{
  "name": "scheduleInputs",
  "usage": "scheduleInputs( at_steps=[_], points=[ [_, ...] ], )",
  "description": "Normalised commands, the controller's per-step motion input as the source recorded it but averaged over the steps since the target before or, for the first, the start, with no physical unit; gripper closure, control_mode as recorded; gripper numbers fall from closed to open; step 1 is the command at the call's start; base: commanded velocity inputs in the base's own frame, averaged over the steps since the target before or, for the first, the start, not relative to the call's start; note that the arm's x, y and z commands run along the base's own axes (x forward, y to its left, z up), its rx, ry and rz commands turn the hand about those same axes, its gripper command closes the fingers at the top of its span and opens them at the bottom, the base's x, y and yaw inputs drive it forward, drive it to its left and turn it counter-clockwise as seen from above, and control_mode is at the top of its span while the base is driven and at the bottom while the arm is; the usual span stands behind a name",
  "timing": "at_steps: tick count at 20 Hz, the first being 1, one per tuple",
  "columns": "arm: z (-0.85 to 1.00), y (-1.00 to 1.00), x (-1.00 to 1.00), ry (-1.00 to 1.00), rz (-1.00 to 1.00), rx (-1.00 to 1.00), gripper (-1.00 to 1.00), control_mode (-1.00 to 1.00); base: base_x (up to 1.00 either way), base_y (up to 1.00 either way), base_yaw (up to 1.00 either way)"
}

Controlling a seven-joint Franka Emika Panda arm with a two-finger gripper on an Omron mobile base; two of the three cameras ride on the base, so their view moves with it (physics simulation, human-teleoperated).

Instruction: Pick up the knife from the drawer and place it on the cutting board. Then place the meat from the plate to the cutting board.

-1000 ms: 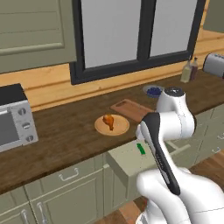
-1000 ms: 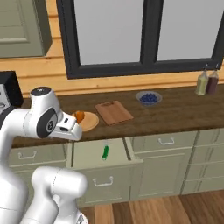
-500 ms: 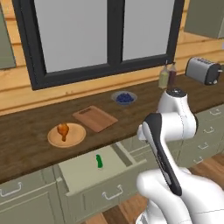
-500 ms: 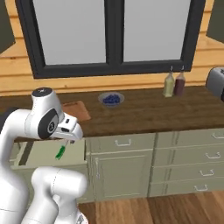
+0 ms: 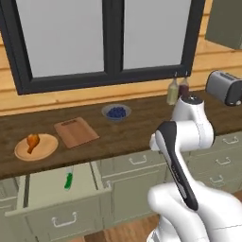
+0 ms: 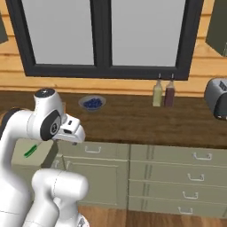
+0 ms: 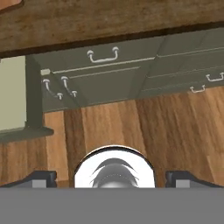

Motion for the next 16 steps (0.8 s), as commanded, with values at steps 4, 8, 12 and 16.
scheduleInputs(
  at_steps=[4, 8, 12, 16],
  points=[
    [0.0, 0.0, 0.0, 0.0, 0.0, 0.0, -1.0, 1.0, 0.63, -0.29, 0.35],
    [0.0, 0.0, 0.0, 0.0, 0.0, 0.0, -1.0, 1.0, 0.79, 0.25, 0.24],
    [0.0, 0.0, 0.0, 0.0, 0.0, 0.0, -1.0, 1.0, 0.55, 0.49, 0.19],
    [0.0, 0.0, 0.0, 0.0, 0.0, 0.0, -1.0, 1.0, 0.08, 0.57, 0.21]
  ],
)
